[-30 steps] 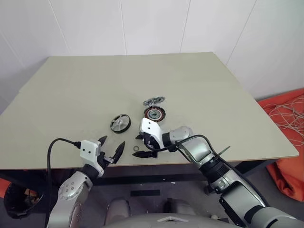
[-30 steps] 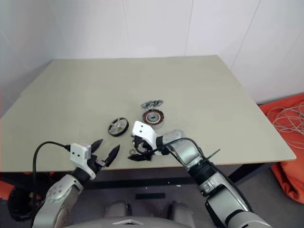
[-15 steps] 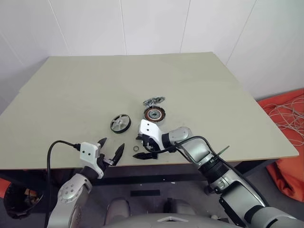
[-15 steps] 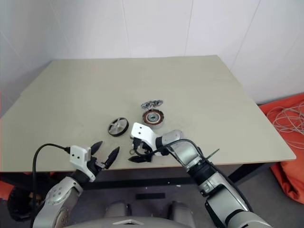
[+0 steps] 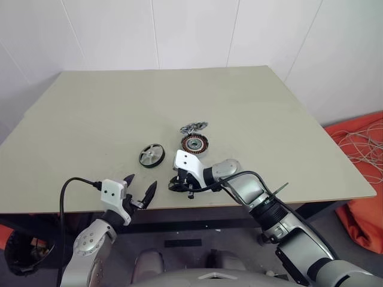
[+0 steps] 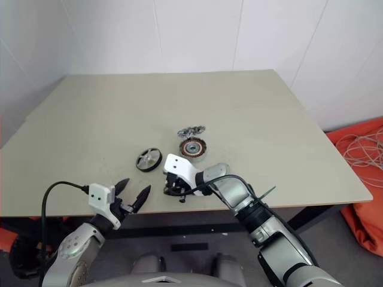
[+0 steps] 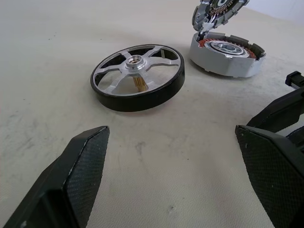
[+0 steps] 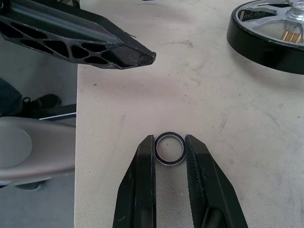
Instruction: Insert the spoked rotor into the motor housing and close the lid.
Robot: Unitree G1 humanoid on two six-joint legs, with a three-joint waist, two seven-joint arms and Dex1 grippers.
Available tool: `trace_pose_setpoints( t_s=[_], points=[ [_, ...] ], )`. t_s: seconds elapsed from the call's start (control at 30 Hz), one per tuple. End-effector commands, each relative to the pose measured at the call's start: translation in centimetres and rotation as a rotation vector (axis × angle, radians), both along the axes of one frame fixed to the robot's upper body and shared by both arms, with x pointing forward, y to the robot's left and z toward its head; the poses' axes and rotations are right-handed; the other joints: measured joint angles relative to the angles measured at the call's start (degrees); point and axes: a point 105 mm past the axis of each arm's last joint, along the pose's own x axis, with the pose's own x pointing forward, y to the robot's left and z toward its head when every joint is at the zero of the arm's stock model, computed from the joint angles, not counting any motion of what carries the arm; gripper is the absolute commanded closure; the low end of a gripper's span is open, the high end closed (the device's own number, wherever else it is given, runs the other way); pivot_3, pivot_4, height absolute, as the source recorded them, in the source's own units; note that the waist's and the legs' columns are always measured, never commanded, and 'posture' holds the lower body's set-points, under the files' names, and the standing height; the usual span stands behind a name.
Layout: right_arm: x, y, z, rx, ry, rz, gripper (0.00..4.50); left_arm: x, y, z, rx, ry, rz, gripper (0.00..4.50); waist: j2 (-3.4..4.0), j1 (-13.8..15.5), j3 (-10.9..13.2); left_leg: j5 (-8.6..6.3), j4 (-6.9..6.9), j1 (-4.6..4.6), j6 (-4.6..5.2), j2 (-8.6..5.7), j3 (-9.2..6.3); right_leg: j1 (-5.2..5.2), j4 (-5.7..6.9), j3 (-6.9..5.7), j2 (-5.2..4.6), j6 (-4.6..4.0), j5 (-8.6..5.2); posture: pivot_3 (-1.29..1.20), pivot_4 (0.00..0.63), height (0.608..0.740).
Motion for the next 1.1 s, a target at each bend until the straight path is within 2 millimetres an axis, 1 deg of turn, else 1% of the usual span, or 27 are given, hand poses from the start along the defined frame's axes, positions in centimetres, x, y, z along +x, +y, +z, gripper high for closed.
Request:
trace_pose_setpoints(
  t_s=[0.03,0.1,0.2,0.37,0.5,0.73,0.83,1.1],
  points=[
    [0.4,0.4,1.4,0.028,-0.049,0.006,3.94,0.4,-0.4,1.3,0.006,-0.056,-0.012,0.0,0.0,0.0,0.0,0.0,0.0,0.0,0.0,0.0,0.0,0.0,0.0,0.0,0.0,0.0,0.0,0.0,0.0,0.74],
    [0.7,0.3,1.9,0.046,-0.069,-0.001,3.94,0.5,-0.4,1.3,0.006,-0.056,-0.013,0.0,0.0,0.0,0.0,0.0,0.0,0.01,0.0,0.0,0.0,0.0,0.0,0.0,0.0,0.0,0.0,0.0,0.0,0.74],
    [1.3,-0.1,3.3,0.086,-0.095,-0.027,3.94,0.5,-0.5,1.4,0.006,-0.056,-0.018,0.0,0.0,0.0,0.0,0.0,0.0,0.0,0.0,0.0,0.0,-0.01,0.0,0.0,0.0,0.0,0.0,0.0,0.0,0.74],
    [2.4,-0.7,4.6,0.114,-0.135,-0.096,3.94,0.6,-0.5,1.4,0.004,-0.051,-0.021,0.0,0.0,0.0,0.0,0.0,0.0,0.01,0.0,0.0,0.0,0.0,0.0,0.0,0.0,-0.01,0.01,0.0,0.0,0.74],
    [4.1,-1.2,5.4,0.133,-0.173,-0.206,3.94,0.8,-0.4,1.3,0.012,-0.045,-0.024,0.0,0.0,0.0,0.0,0.01,0.0,0.01,-0.02,0.0,0.01,-0.01,0.02,0.01,0.0,-0.05,0.03,0.0,0.0,0.74],
    [6.8,-2.1,5.7,0.112,-0.227,-0.355,3.94,0.9,-0.2,1.0,0.017,-0.035,-0.024,0.0,0.0,0.0,0.0,0.03,0.0,0.11,-0.05,-0.01,0.01,-0.03,0.04,0.01,0.0,-0.07,0.04,0.0,0.0,0.74],
    [7.7,-2.5,5.6,0.104,-0.226,-0.407,3.94,0.8,-0.2,1.0,0.017,-0.034,-0.021,0.0,0.01,0.0,0.0,0.03,0.0,0.11,-0.05,-0.01,0.01,-0.04,0.03,0.01,0.01,-0.29,0.16,0.0,0.0,0.74],
    [9.3,-3.9,5.0,0.073,-0.221,-0.5,3.94,0.8,-0.4,1.4,0.004,-0.039,-0.012,0.0,0.02,0.0,0.0,0.03,-0.01,0.08,-0.05,-0.01,0.02,-0.1,0.04,0.01,0.01,-0.34,0.19,0.0,0.0,0.74]
  ],
)
